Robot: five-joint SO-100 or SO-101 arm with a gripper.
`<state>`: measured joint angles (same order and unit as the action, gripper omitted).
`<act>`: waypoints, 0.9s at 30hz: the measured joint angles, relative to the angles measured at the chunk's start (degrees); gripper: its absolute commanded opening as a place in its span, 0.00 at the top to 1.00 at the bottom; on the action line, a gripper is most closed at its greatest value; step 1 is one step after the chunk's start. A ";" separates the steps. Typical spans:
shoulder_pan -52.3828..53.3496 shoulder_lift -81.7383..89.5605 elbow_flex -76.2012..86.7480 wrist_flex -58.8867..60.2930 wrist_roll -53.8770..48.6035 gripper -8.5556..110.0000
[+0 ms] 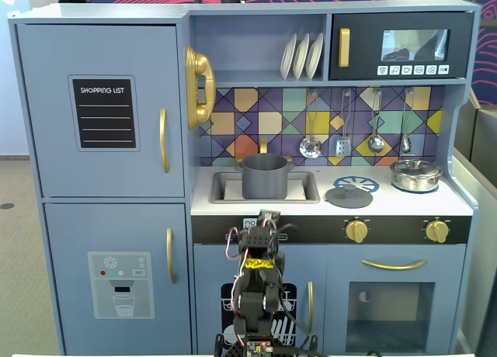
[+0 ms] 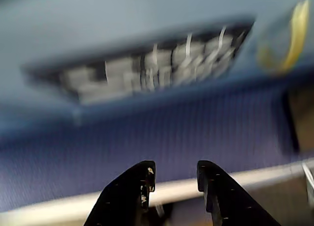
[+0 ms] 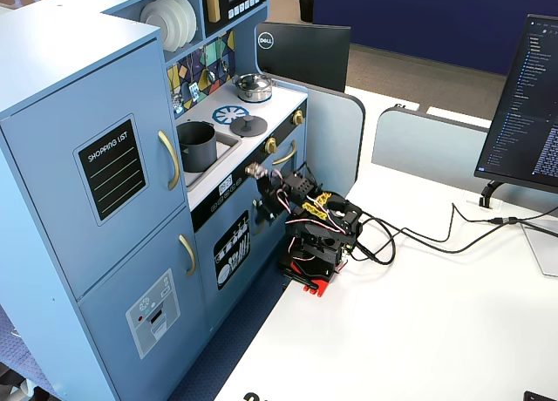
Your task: Take off the lid from the gray recipient and place it on the counter
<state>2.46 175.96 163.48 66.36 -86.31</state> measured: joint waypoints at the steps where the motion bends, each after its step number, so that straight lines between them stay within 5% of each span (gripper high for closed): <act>1: -0.88 1.32 1.58 0.70 0.00 0.93; 27: -2.11 6.50 8.53 11.34 -2.46 0.90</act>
<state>0.35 182.46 172.00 77.70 -88.77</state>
